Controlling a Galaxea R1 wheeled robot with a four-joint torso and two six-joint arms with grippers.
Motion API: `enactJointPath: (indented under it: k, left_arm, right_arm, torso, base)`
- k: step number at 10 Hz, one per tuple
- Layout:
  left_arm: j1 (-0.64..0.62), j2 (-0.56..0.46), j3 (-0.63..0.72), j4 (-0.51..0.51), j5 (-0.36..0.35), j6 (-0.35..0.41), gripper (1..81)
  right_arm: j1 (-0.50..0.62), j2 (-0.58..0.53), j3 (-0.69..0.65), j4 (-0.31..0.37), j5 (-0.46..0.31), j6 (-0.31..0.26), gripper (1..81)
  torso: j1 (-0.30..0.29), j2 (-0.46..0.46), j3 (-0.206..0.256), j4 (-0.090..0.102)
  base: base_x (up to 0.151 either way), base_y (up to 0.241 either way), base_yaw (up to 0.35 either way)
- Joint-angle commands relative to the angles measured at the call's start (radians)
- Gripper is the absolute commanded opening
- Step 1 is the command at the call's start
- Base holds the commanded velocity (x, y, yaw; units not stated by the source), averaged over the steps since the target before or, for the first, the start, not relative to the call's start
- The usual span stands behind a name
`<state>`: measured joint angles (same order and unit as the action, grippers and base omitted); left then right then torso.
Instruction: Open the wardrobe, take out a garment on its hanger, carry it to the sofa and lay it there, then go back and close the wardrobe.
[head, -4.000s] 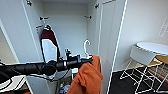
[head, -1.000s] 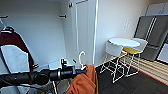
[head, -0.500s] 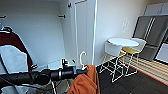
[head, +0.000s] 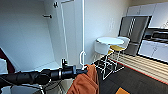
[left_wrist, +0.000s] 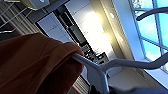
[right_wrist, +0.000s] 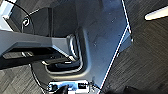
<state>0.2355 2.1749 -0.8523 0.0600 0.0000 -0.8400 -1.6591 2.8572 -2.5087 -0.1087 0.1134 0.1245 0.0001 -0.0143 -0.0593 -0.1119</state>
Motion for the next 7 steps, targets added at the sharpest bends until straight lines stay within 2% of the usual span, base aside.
enactJointPath:
  k: [1,7]
  left_arm:
    - [-0.16,-0.01,0.036,0.021,-0.094,0.001,1.0]
    - [-0.161,-0.019,0.036,0.021,-0.091,-0.001,1.0]
  right_arm:
    - [0.028,-0.014,0.004,-0.002,-0.052,0.001,81.1]
    - [0.028,-0.005,0.004,-0.006,-0.052,0.0,81.1]
  torso:
    - [0.0,0.0,0.0,0.0]
    - [0.0,0.0,0.0,0.0]
  base:
    - [0.0,0.0,-0.304]
    - [0.0,0.0,-0.305]
